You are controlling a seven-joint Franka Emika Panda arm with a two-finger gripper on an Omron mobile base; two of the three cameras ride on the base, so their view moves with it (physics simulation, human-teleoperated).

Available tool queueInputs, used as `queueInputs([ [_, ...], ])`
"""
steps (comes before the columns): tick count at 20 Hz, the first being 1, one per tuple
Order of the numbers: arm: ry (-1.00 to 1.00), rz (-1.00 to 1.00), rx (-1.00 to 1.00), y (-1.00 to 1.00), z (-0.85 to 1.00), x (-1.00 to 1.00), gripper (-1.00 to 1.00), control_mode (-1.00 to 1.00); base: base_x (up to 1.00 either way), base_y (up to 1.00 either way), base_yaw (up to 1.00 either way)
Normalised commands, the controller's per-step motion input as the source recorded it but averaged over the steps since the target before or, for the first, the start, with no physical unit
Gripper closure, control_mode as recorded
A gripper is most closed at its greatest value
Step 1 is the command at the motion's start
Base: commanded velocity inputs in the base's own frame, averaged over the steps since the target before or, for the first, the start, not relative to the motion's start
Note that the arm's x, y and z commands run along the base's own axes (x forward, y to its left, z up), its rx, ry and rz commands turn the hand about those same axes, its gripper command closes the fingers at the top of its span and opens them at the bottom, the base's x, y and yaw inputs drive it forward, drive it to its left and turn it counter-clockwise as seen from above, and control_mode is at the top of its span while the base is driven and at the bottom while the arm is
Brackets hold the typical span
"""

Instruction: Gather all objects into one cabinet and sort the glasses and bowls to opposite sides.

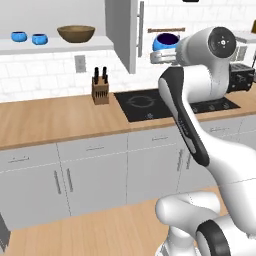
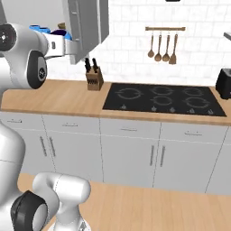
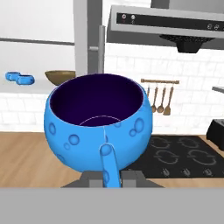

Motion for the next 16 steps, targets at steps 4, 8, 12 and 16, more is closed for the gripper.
queueInputs([
  [4,0.00,0.00,0.00,0.00,0.00,0.00,1.00,1.00,-0.05,0.81,-0.12],
  [8,0.00,0.00,0.00,0.00,0.00,0.00,1.00,1.00,-0.01,0.91,-0.11],
  [12,0.00,0.00,0.00,0.00,0.00,0.00,1.00,1.00,0.00,0.96,-0.08],
  [16,0.00,0.00,0.00,0.00,0.00,0.00,1.00,1.00,0.21,0.69,0.00],
])
